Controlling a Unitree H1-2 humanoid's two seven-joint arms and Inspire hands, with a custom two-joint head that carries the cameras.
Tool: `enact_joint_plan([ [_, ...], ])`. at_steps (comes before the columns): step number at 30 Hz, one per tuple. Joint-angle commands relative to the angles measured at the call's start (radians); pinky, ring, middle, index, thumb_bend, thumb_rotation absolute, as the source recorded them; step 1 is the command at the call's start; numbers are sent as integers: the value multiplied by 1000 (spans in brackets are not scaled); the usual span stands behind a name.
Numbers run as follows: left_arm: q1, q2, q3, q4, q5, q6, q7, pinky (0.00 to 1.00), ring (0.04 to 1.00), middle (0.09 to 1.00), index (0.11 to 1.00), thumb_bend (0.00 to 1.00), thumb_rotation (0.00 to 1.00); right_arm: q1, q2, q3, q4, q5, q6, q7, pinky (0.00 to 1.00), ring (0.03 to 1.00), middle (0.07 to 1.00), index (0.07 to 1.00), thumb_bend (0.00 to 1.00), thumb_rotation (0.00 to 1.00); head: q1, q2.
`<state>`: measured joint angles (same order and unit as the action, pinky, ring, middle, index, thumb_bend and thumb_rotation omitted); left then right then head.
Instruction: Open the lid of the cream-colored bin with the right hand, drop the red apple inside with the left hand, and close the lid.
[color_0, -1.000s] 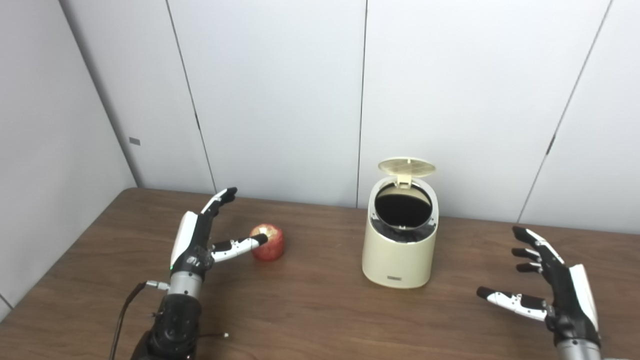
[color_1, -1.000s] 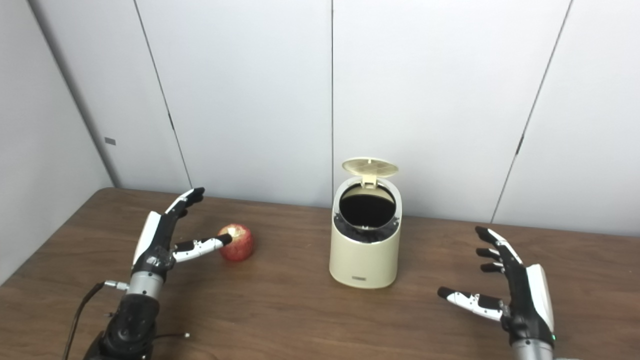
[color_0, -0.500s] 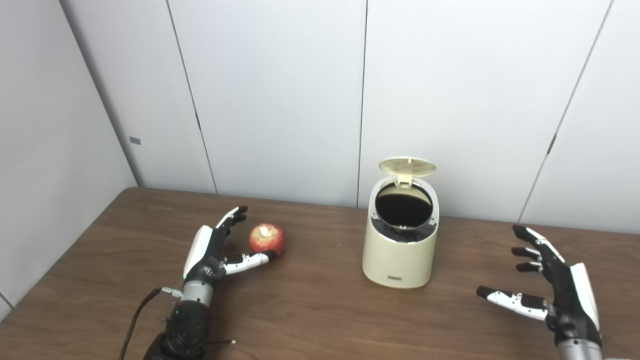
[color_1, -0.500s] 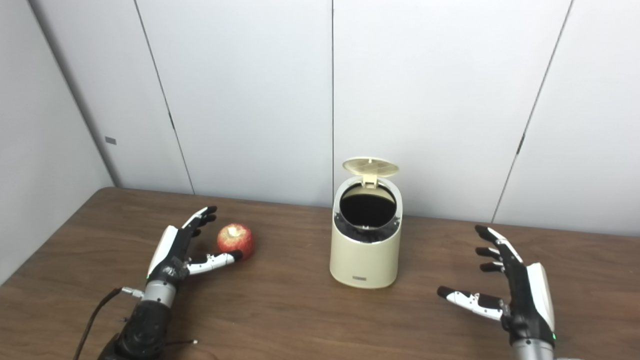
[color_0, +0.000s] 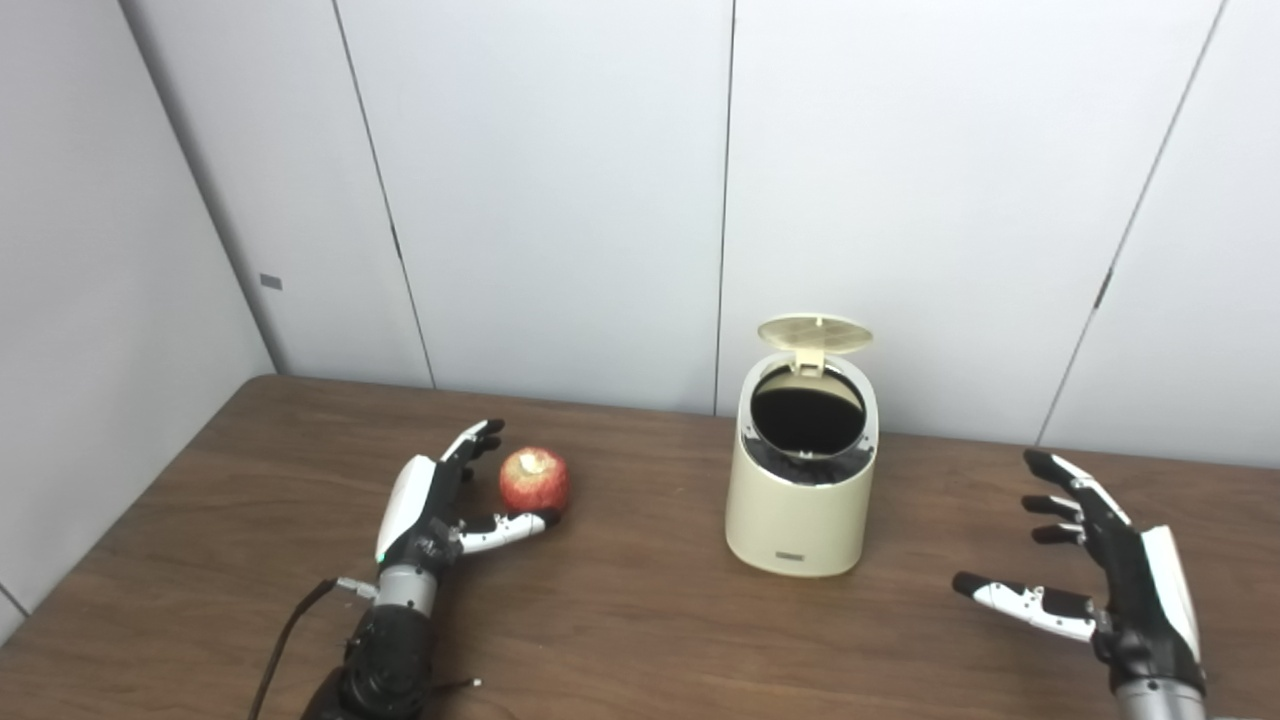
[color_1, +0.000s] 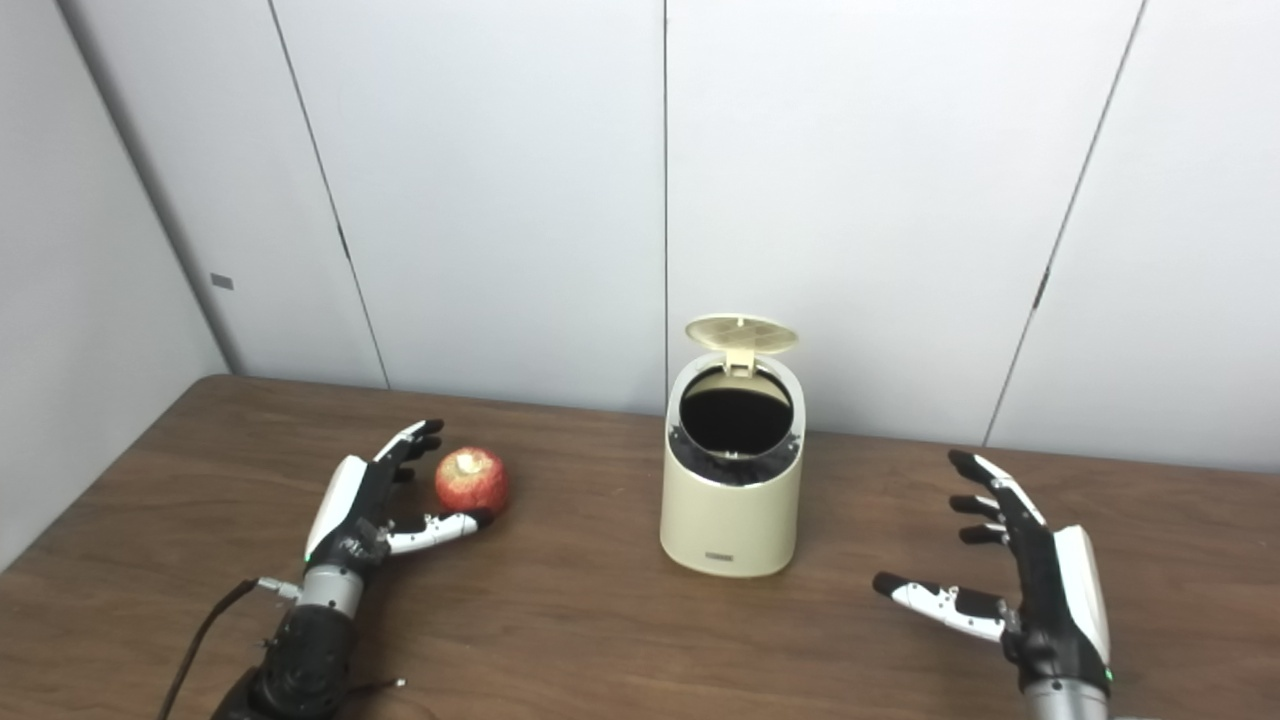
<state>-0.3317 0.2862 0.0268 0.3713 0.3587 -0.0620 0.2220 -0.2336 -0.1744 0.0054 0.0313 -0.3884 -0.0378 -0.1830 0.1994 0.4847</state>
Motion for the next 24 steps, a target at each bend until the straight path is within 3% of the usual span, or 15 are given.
enact_joint_plan([
  [1, -32, 4, -9, -2, 11, -7, 3, 800, 858, 820, 871, 856, 230, -22, -1, 1, -36, -8, -12, -4, 612, 731, 833, 803, 770, 0, 0, 1],
  [6, -30, 9, -27, 5, 19, -1, 3, 780, 839, 798, 852, 841, 246, -21, 2, 0, -39, -8, -11, -3, 616, 735, 836, 805, 768, 0, -3, 5],
  [8, -29, 12, -33, 8, 17, 0, -3, 815, 847, 796, 846, 838, 243, -20, 2, 0, -43, -10, -7, -1, 613, 735, 837, 805, 765, 0, -4, 9],
  [12, -28, 24, -65, 13, 70, 14, 12, 787, 837, 774, 807, 840, 249, -21, 1, -1, -42, -8, -12, -2, 604, 732, 835, 806, 764, 0, -4, 11],
  [24, -22, 32, -106, 23, 130, 13, 25, 689, 758, 691, 697, 783, 135, -23, 6, -2, -46, -11, -6, -4, 603, 734, 833, 807, 761, 0, -6, 22],
])
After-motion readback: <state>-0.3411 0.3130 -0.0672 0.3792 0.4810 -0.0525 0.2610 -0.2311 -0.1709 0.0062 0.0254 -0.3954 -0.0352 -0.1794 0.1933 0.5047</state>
